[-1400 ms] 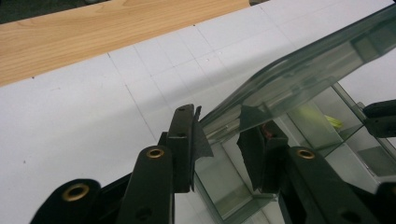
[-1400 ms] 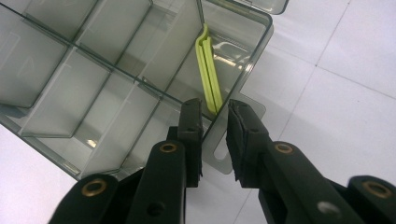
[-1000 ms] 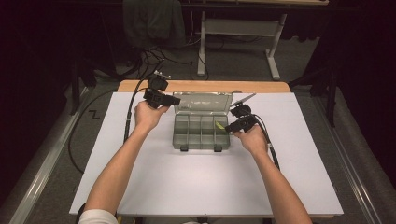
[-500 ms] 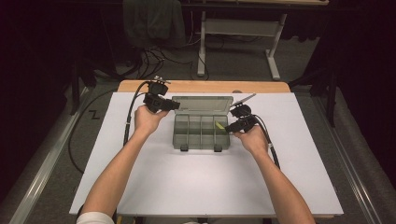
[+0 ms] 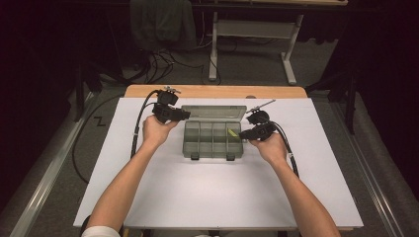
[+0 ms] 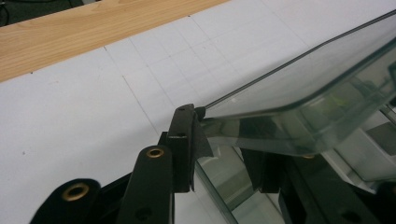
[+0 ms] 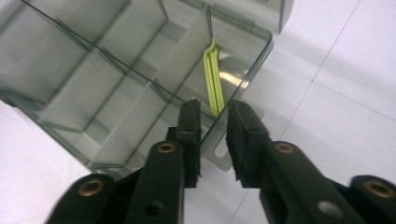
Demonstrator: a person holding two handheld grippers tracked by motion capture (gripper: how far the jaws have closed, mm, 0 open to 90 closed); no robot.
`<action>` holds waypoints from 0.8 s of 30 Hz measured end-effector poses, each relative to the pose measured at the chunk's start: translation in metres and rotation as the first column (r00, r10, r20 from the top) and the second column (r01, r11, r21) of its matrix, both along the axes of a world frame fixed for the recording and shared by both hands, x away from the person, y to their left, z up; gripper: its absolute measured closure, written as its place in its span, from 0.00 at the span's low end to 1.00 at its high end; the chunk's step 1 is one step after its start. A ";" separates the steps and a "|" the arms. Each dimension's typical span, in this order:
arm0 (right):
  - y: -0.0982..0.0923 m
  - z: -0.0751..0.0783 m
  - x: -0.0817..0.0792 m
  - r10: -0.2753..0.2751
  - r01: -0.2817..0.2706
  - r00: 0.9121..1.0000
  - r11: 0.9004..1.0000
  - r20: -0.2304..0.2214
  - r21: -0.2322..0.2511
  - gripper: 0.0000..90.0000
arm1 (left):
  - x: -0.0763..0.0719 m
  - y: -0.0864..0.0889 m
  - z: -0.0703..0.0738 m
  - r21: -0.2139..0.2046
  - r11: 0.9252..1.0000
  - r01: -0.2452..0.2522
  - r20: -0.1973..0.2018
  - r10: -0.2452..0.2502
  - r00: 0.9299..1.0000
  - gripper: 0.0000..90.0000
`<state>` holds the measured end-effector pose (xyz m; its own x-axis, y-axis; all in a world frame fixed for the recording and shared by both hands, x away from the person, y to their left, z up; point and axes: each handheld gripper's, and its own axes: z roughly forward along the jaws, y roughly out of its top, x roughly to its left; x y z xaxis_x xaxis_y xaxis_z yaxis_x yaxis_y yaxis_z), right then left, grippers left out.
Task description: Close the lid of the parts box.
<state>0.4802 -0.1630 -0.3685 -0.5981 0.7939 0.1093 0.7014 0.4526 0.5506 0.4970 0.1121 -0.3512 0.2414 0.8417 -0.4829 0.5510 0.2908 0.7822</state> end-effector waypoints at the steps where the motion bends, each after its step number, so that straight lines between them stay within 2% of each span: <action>1: -0.001 0.003 -0.001 -0.001 0.001 1.000 1.000 0.009 0.014 0.95 | 0.000 0.000 -0.001 0.004 1.000 0.002 0.000 -0.002 1.000 0.73; 3: -0.004 0.010 -0.003 0.000 -0.001 0.999 0.999 0.041 0.033 1.00 | -0.001 0.000 -0.002 0.011 1.000 0.004 0.001 -0.004 1.000 0.73; 8: -0.009 0.018 -0.004 -0.005 0.000 0.997 0.998 0.071 0.071 1.00 | -0.002 -0.002 -0.005 0.023 1.000 0.007 -0.003 -0.007 1.000 0.73; 12: -0.010 0.019 -0.003 -0.003 -0.003 0.997 0.996 0.073 0.087 1.00 | -0.004 -0.002 -0.008 0.035 0.999 0.012 -0.005 -0.012 1.000 0.73; 24: -0.013 0.021 -0.004 0.003 -0.013 0.996 0.994 0.085 0.111 1.00 | -0.007 0.000 -0.018 0.031 0.999 0.020 -0.032 -0.019 0.999 0.72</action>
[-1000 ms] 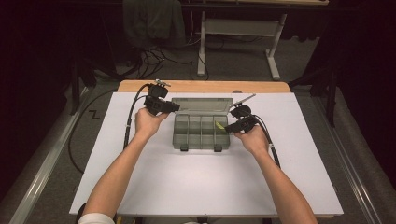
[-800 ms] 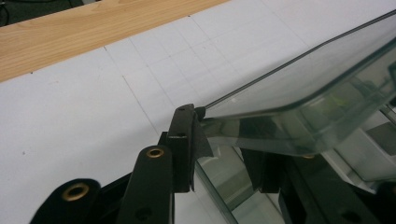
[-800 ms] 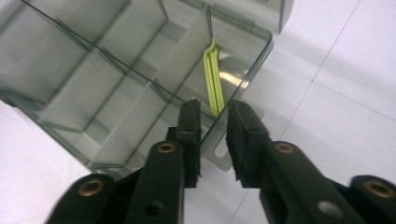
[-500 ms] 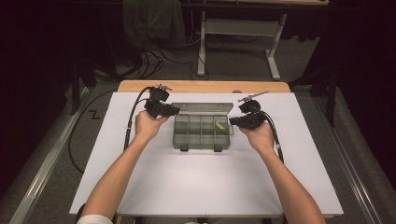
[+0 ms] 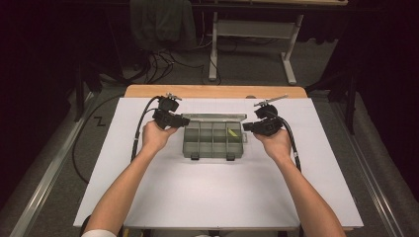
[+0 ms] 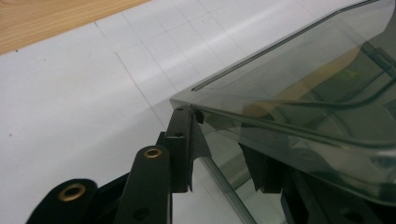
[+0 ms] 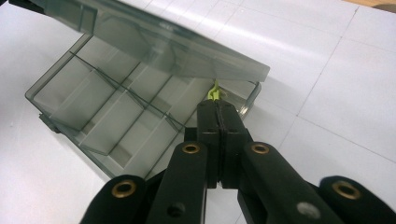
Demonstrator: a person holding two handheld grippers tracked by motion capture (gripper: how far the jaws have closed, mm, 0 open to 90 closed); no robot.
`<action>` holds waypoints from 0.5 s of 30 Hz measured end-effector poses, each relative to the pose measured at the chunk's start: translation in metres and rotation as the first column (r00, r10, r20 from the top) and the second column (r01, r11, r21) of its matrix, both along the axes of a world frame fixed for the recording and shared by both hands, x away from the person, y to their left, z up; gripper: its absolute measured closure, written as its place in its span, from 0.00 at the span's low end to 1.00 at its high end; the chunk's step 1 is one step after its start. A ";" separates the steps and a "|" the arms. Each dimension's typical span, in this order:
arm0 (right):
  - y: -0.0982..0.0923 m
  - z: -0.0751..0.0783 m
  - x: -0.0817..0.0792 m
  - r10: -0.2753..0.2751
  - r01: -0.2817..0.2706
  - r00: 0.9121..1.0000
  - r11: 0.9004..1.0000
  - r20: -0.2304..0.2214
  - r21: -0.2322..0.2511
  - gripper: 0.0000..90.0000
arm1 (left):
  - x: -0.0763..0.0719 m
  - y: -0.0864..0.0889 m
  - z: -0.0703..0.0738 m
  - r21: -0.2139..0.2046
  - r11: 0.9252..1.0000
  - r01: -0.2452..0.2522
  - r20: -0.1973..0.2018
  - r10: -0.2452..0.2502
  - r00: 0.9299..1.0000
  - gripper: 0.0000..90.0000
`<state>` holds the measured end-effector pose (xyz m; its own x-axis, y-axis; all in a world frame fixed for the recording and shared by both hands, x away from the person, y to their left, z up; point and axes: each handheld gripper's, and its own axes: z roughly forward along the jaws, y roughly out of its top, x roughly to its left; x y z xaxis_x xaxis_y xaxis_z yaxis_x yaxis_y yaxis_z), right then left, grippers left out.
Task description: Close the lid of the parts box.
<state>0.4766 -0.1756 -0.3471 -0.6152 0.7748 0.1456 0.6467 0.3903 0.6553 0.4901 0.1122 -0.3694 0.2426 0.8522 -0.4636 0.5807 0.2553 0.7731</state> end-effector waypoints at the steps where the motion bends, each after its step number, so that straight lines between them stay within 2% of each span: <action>1: 0.000 0.000 0.000 0.001 -0.001 1.000 1.000 -0.001 0.000 1.00 | 0.000 0.000 -0.001 0.002 1.000 0.000 0.000 0.000 1.000 0.72; 15: -0.003 0.001 0.000 0.015 -0.015 1.000 1.000 0.000 0.011 1.00 | -0.002 0.003 -0.005 0.009 1.000 -0.008 -0.021 0.008 1.000 0.59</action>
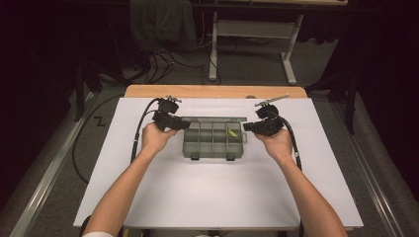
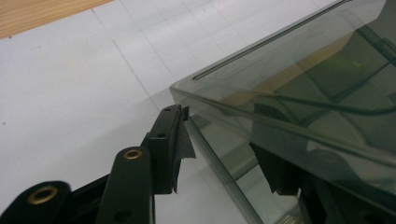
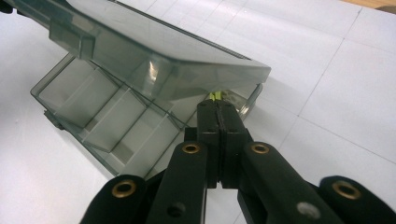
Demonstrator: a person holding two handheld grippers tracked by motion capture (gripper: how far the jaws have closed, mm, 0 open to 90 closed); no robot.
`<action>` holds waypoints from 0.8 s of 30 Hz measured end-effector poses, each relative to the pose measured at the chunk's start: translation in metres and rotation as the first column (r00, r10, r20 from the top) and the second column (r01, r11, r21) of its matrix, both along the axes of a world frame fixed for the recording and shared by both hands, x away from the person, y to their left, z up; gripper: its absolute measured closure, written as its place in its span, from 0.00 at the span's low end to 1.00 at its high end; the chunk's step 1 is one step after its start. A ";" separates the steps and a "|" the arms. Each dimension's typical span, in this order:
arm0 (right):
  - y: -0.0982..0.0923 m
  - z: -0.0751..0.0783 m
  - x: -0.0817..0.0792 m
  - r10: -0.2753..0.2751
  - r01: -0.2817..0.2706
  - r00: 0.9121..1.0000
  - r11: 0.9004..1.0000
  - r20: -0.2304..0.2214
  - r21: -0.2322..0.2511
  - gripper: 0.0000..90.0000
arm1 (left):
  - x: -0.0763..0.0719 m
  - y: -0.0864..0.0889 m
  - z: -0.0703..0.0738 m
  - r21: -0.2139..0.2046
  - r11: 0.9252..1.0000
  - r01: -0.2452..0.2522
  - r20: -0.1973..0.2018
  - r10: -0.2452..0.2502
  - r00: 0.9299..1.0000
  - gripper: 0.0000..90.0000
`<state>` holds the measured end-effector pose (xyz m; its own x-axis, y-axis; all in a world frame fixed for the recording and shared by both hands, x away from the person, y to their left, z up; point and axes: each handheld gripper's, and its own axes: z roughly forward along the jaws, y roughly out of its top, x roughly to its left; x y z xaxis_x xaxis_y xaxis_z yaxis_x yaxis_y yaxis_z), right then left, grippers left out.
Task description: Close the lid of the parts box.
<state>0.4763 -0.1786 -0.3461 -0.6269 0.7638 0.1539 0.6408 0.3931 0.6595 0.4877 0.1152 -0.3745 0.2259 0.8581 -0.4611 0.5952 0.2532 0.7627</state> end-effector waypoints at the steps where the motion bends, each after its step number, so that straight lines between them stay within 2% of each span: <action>1: 0.000 0.000 0.000 0.001 -0.001 1.000 1.000 -0.001 0.002 1.00 | 0.000 0.001 0.000 0.000 1.000 -0.002 -0.003 0.002 1.000 0.57; 8: 0.000 -0.001 0.001 0.007 -0.007 1.000 1.000 -0.005 0.008 1.00 | -0.004 0.006 -0.004 -0.019 1.000 0.004 -0.029 -0.004 1.000 0.56; 14: 0.000 -0.003 0.000 0.015 -0.015 1.000 1.000 -0.014 0.004 1.00 | -0.008 0.006 -0.005 -0.030 0.999 0.021 -0.039 -0.022 0.999 0.64; 24: 0.001 -0.005 -0.001 0.032 -0.032 0.999 0.999 -0.021 0.006 1.00 | -0.017 0.014 -0.003 -0.075 0.996 0.040 -0.037 -0.043 0.998 0.75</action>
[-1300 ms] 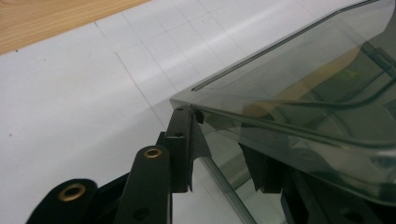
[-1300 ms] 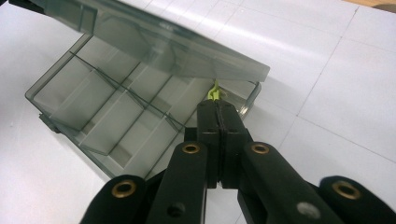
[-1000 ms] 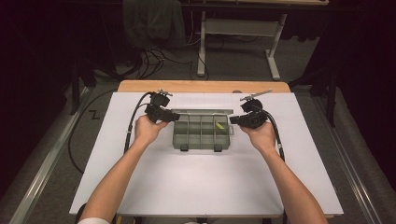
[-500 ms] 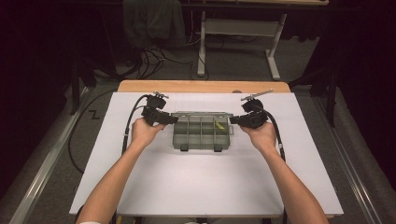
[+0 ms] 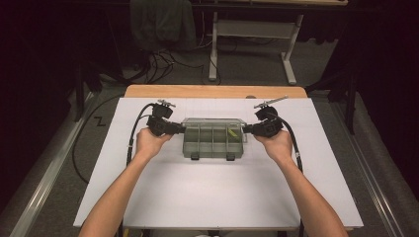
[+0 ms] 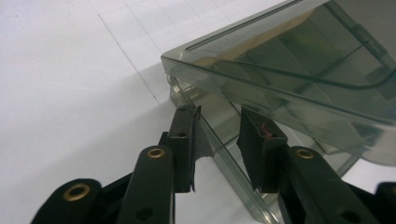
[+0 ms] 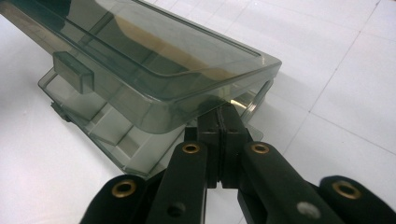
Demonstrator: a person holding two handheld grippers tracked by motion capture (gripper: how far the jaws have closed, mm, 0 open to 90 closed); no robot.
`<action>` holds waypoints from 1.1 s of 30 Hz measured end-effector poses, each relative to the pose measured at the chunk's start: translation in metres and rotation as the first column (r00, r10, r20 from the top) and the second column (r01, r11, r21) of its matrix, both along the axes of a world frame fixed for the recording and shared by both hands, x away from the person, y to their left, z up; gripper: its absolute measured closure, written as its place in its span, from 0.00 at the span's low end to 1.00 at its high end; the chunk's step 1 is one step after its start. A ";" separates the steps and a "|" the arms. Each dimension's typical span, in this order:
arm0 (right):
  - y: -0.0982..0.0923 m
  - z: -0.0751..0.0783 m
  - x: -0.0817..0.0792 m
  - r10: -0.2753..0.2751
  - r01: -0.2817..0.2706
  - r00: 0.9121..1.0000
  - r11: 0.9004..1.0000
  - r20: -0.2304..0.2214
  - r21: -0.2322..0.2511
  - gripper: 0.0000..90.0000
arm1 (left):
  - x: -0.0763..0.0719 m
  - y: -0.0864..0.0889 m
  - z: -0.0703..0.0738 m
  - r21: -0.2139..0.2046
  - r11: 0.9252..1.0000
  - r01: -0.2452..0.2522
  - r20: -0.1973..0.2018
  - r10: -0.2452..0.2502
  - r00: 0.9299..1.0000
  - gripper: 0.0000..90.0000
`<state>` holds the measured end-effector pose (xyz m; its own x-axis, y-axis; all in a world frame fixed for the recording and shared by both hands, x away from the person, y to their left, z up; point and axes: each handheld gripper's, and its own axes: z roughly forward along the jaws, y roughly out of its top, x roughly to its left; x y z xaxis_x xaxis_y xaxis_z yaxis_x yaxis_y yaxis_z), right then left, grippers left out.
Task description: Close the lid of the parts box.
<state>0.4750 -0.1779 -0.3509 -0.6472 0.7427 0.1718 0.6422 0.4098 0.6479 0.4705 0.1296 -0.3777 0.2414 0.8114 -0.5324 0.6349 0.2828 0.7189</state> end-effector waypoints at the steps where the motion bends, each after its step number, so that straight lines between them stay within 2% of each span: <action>1: 0.000 0.000 0.000 0.001 -0.001 1.000 1.000 -0.001 0.002 1.00 | -0.001 0.000 0.000 -0.007 1.000 0.002 0.003 -0.002 1.000 0.75; 15: -0.006 -0.006 -0.005 0.013 -0.012 1.000 1.000 -0.005 0.025 1.00 | -0.013 -0.003 -0.003 -0.024 1.000 0.014 0.040 -0.013 0.999 0.76; 26: -0.006 -0.005 -0.012 0.031 -0.031 0.999 0.999 0.008 0.038 1.00 | -0.021 -0.005 -0.008 -0.013 1.000 0.025 0.046 -0.024 0.999 0.76; 33: -0.003 -0.005 -0.017 0.045 -0.045 0.999 0.998 0.019 0.040 1.00 | -0.027 -0.006 -0.007 -0.016 1.000 0.025 0.065 -0.024 0.998 0.76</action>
